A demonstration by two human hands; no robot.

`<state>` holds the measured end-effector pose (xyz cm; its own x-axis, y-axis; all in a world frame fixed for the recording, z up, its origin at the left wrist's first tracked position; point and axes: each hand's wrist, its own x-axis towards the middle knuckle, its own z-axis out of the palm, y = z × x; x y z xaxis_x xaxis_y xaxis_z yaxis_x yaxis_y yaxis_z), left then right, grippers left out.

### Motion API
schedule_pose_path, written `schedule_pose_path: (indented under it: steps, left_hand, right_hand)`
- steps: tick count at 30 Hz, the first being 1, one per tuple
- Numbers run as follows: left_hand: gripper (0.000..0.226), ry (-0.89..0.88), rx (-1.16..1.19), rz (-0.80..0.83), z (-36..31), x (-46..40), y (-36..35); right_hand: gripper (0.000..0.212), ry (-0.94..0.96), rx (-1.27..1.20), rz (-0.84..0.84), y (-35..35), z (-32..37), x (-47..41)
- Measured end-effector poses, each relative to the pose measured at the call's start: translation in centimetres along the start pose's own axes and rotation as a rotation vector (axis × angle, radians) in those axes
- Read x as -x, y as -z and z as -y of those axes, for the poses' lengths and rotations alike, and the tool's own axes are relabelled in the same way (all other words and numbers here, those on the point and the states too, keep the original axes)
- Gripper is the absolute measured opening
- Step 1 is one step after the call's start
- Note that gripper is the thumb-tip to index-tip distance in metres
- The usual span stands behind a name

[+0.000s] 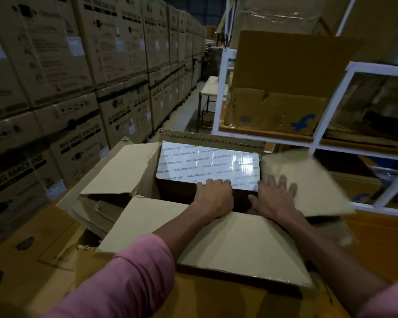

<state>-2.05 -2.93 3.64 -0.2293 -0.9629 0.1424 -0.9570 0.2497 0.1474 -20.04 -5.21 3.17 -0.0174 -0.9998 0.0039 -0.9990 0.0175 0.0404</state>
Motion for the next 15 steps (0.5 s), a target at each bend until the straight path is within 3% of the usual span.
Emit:
schedule_pose_path:
  steps: [6, 11, 12, 15]
  left_hand:
    - [0.026, 0.023, 0.014, -0.009, -0.6, -1.4, -0.6]
    - [0.026, 0.097, -0.013, 0.033, -0.6, -2.5, -1.0]
    - [0.027, 0.121, -0.017, 0.059, -0.5, -2.6, -1.1]
    - [0.03, 0.191, 0.003, 0.163, -0.5, -2.8, -1.1]
  right_hand:
    - [0.065, 0.03, -0.046, 0.087, -0.9, -1.2, -1.1]
    - [0.044, 0.325, 0.058, -0.122, -1.3, -0.8, -1.8]
    - [0.039, 0.409, 0.046, -0.099, -1.3, -0.5, -2.2]
    - [0.033, 0.472, -0.023, 0.273, -0.8, 1.0, -2.8]
